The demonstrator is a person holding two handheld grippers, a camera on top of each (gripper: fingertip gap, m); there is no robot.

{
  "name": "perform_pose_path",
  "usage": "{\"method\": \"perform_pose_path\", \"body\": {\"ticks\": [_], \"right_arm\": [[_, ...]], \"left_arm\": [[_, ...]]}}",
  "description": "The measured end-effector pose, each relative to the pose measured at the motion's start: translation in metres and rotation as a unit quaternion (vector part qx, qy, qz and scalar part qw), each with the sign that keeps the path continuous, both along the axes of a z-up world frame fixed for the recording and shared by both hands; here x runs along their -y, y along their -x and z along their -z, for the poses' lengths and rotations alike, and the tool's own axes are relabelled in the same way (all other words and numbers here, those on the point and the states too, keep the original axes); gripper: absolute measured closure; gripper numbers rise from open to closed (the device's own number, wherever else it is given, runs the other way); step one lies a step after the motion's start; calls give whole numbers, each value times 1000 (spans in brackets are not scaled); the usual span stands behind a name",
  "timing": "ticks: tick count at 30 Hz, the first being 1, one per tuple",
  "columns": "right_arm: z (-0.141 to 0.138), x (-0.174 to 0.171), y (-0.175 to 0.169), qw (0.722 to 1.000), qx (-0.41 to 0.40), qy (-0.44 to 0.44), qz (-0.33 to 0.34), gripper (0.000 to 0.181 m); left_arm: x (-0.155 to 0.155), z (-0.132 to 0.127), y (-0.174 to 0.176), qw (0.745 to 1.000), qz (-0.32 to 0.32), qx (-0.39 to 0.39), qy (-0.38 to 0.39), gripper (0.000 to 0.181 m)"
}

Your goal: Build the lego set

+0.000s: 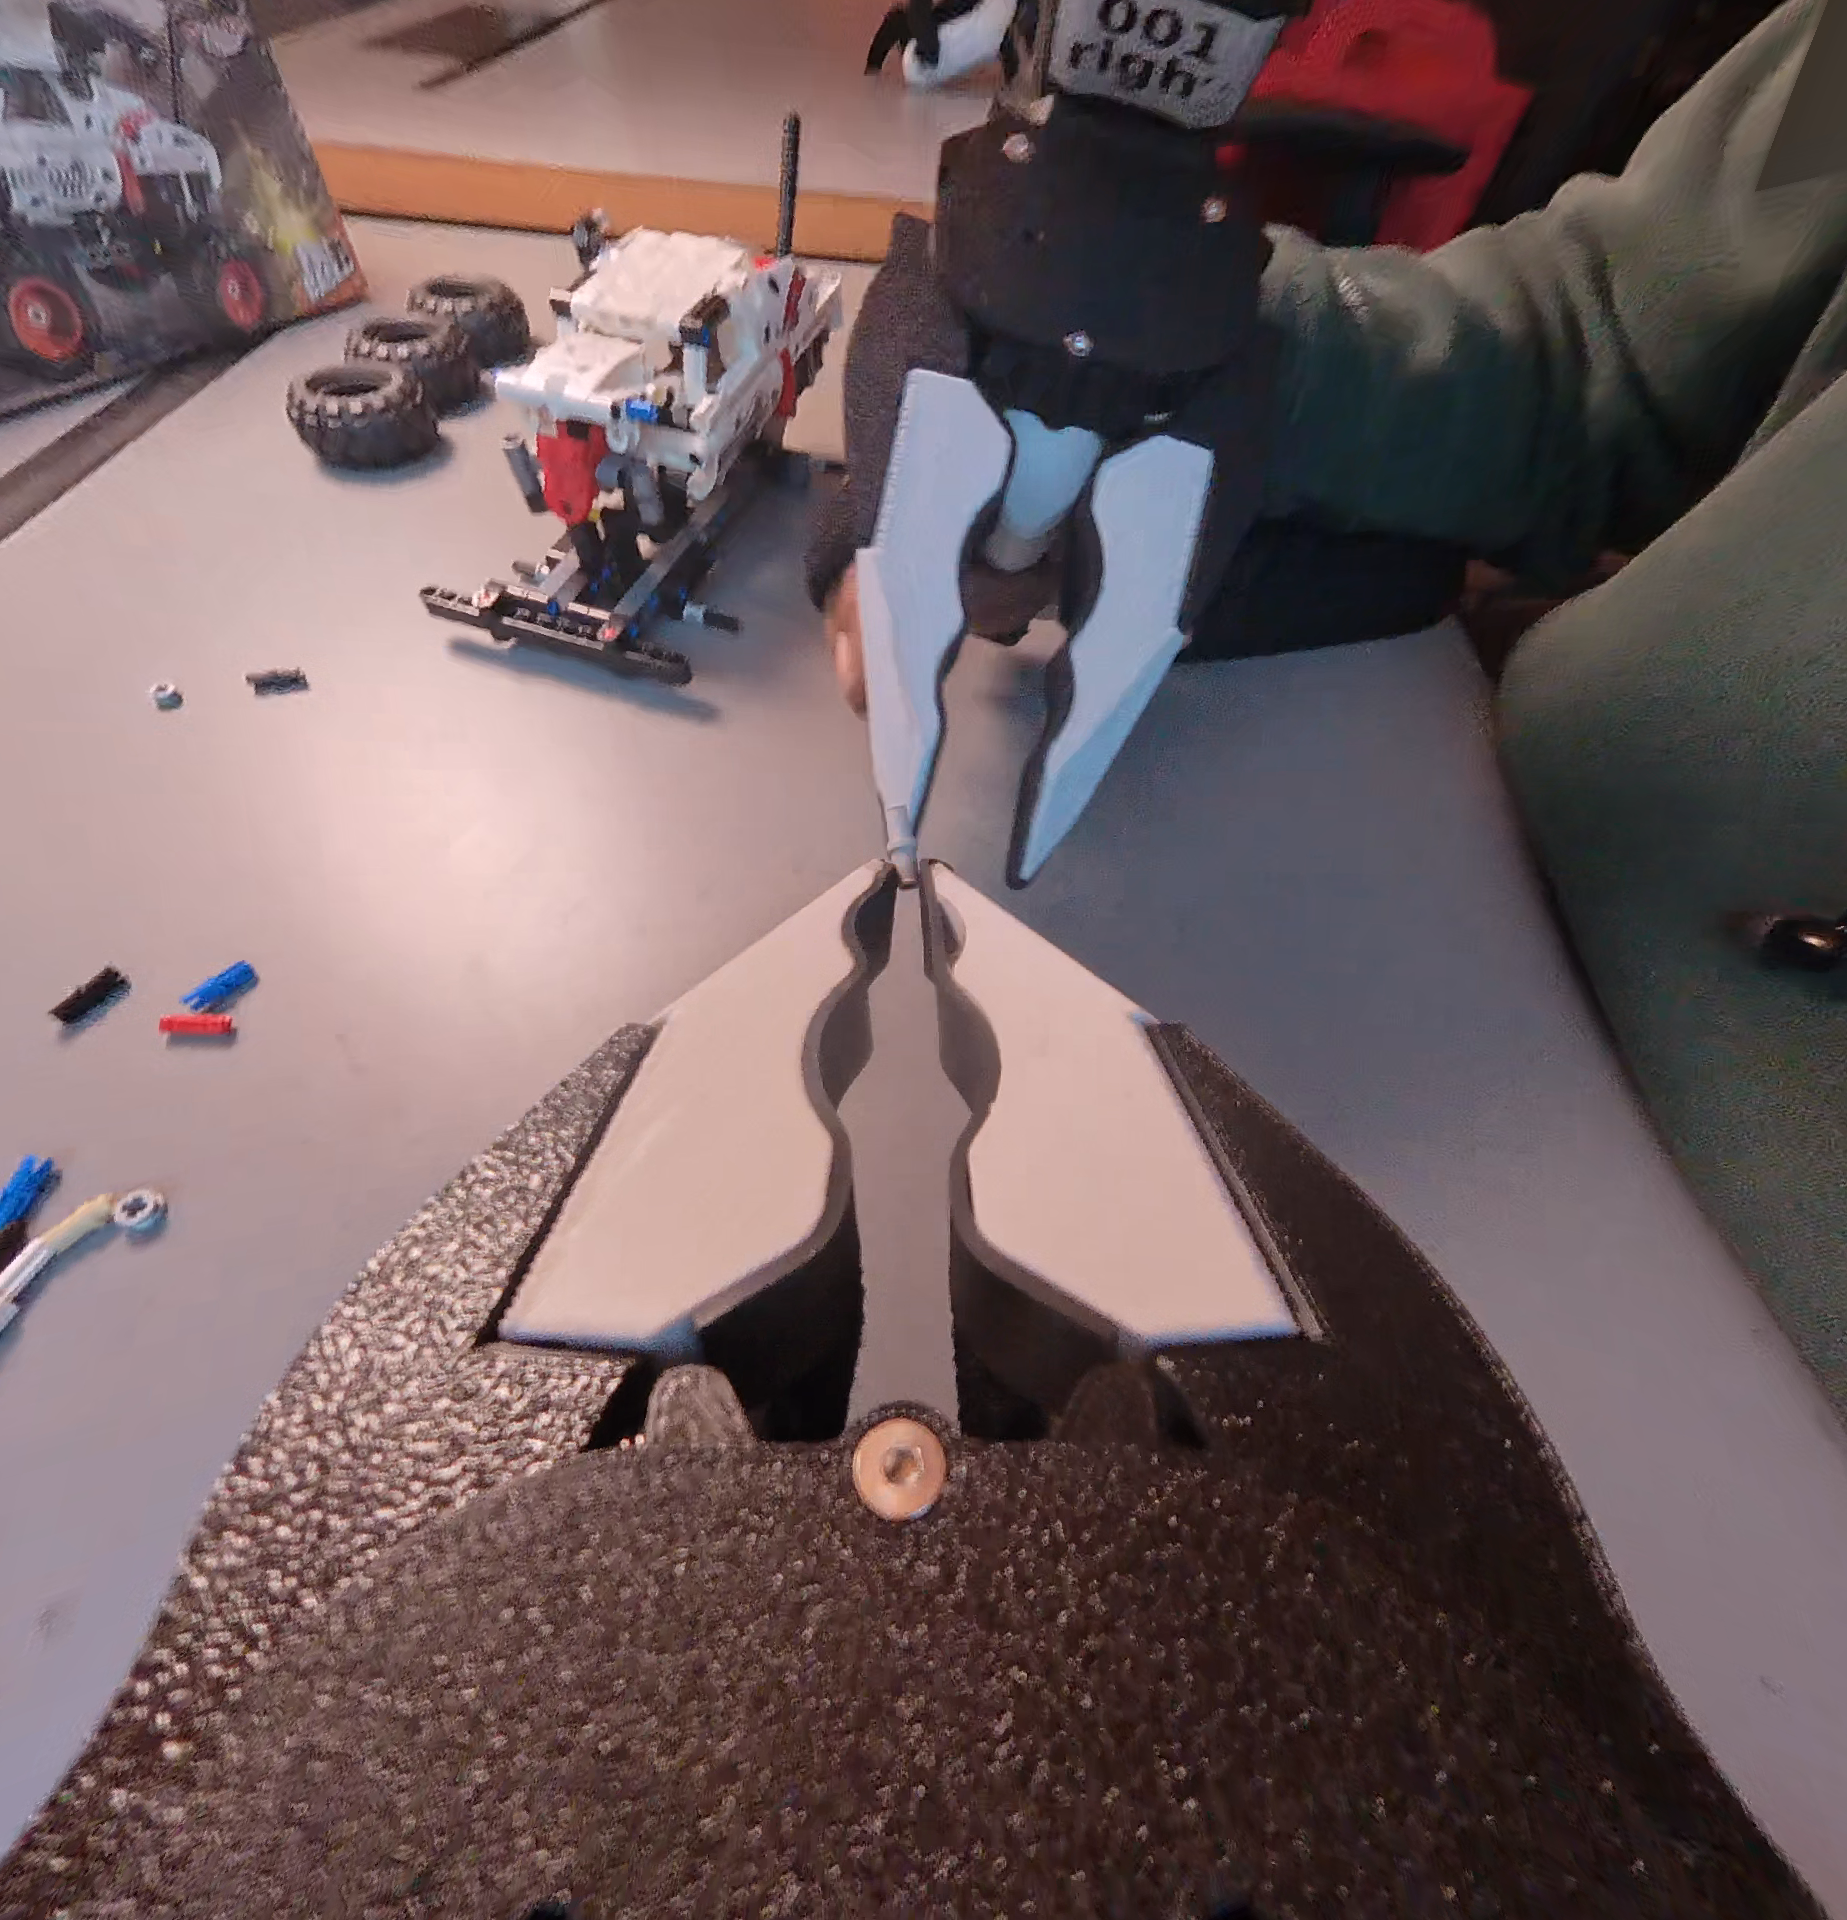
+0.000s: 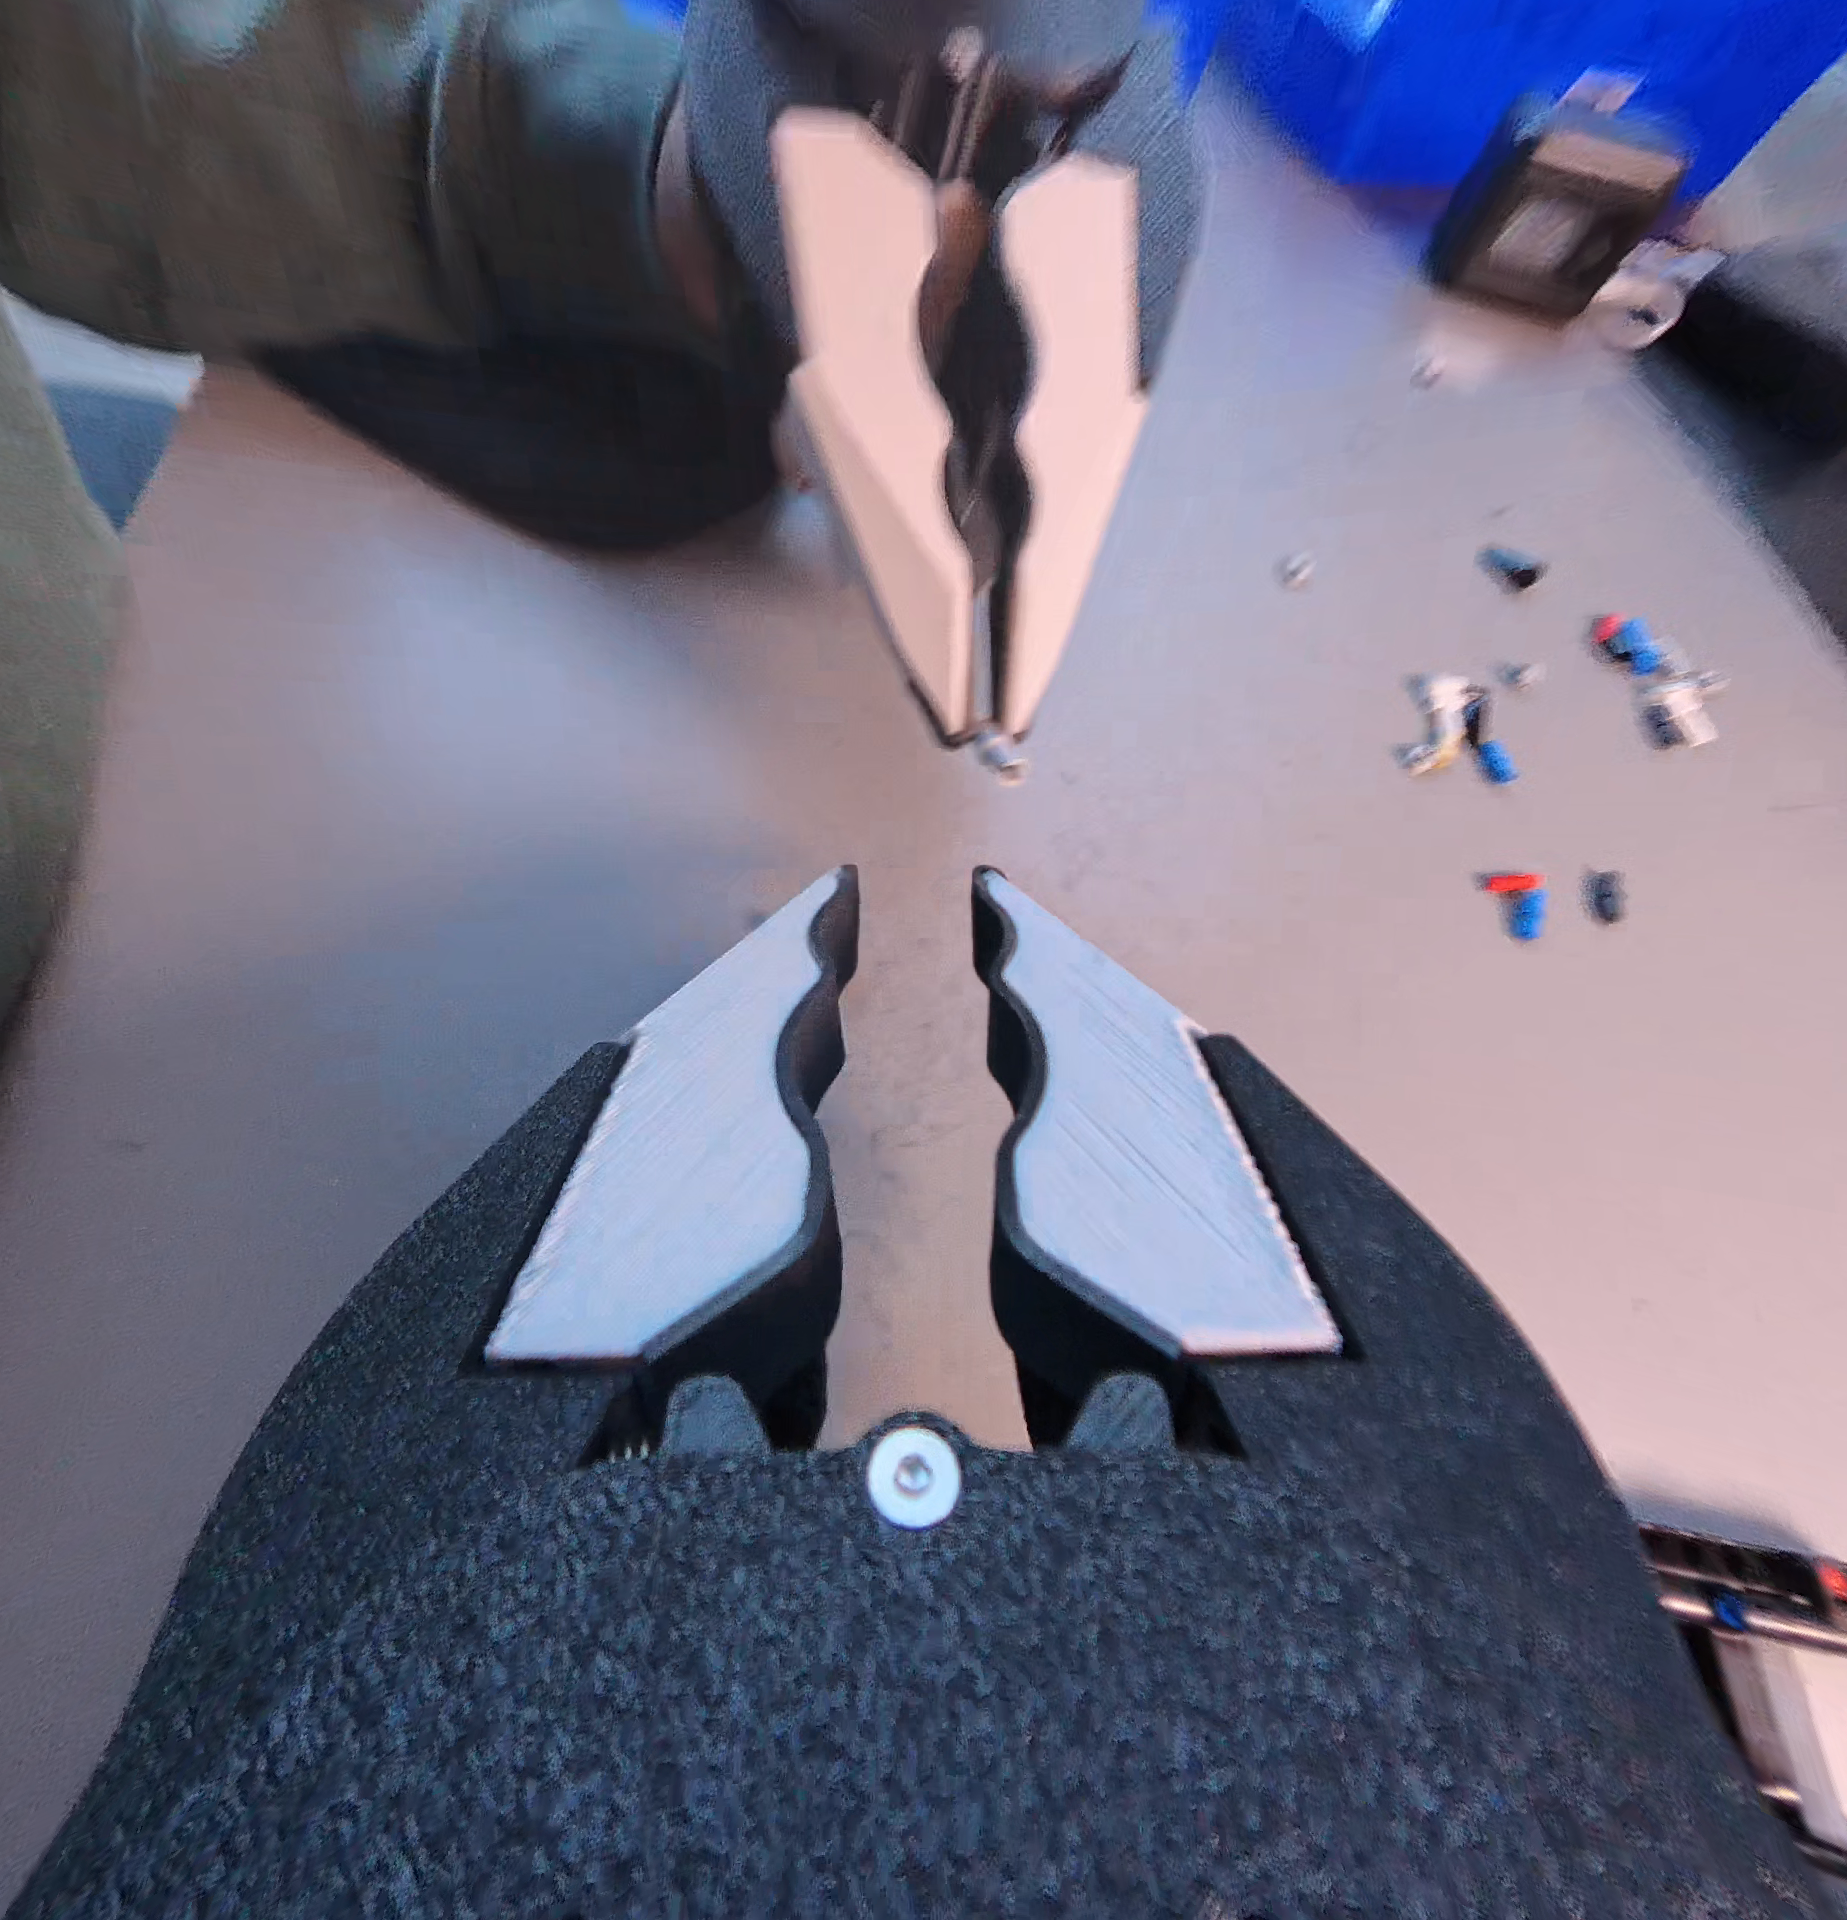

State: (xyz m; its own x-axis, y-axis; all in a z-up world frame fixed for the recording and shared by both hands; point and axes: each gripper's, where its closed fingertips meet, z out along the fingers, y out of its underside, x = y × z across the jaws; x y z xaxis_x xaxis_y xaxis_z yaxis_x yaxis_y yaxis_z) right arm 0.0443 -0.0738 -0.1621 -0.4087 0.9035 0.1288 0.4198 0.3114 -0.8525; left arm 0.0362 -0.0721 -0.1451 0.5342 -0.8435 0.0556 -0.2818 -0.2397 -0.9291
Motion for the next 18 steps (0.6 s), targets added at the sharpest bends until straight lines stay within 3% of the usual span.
{"method": "perform_pose_path", "body": {"ticks": [3,6,18], "right_arm": [[-31,-6,1,997,-75,28,7,163],[-41,0,1,994,-100,52,-3,165],[-26,9,-1,995,-77,55,-32,175]], "left_arm": [[4,-15,-7,999,13,33,-23,177],[6,-18,-11,999,19,30,-40,178],[12,-5,-19,999,37,-10,-26,178]]}}
